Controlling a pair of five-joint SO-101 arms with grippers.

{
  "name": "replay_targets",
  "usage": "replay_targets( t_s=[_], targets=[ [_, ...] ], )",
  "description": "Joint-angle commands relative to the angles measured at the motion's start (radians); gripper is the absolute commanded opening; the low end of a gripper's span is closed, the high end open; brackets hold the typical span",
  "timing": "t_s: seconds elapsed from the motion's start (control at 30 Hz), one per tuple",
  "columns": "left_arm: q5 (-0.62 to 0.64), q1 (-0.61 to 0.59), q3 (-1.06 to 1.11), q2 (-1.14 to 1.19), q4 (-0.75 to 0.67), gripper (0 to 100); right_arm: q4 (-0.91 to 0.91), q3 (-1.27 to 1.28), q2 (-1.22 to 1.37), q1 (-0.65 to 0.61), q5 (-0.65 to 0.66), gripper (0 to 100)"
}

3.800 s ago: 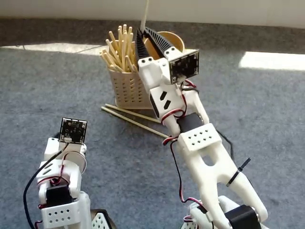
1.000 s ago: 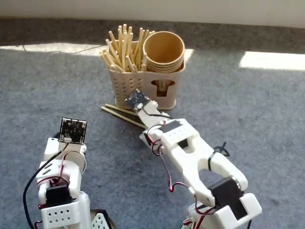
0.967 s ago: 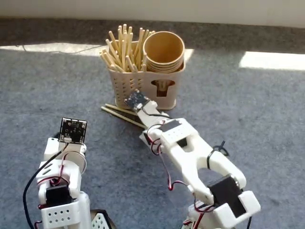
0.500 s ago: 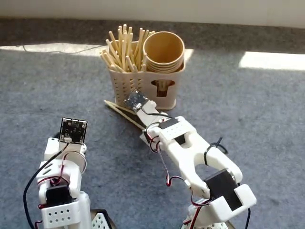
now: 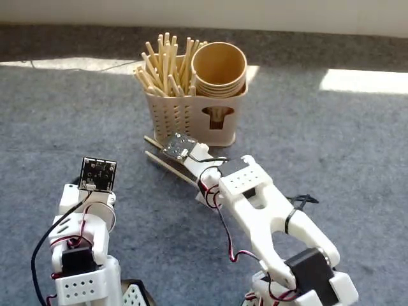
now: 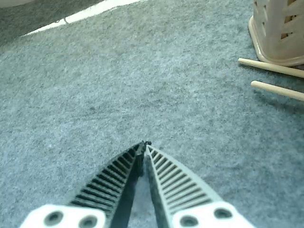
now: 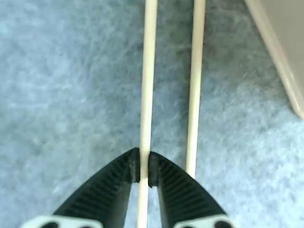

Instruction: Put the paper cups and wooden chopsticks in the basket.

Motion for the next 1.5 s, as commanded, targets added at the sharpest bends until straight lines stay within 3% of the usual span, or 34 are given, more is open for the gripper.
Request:
replay_targets(
  t_s=[0.0, 0.23, 0.33, 0.67, 0.93, 1.37, 1.47],
  targets=[
    [-0.006, -0.008, 0.019, -0.007, 0.005, 0, 0.124, -0.002, -0.093, 0.013, 0.015, 0.7],
    [-0.006, -0.008, 0.019, -0.007, 0.005, 0, 0.252, -0.015, -0.105, 0.013, 0.008, 15.2],
    [-0.006, -0.007, 0.019, -0.007, 0.005, 0, 0.188, -0.028, -0.105, -0.004, 0.003, 13.9],
    [-0.006, -0.007, 0.019, -0.007, 0.005, 0, -0.137, -0.022, -0.097, -0.143, -0.212, 11.2],
    [-0.006, -0.007, 0.019, -0.007, 0.005, 0, -0.36, -0.015, -0.001, -0.163, -0.293, 10.9],
    [-0.006, -0.007, 0.019, -0.007, 0.005, 0, -0.371, -0.041, 0.206, -0.199, -0.288, 10.1],
    [-0.006, -0.007, 0.019, -0.007, 0.005, 0, -0.371, -0.041, 0.208, -0.196, -0.288, 0.3]
  ],
)
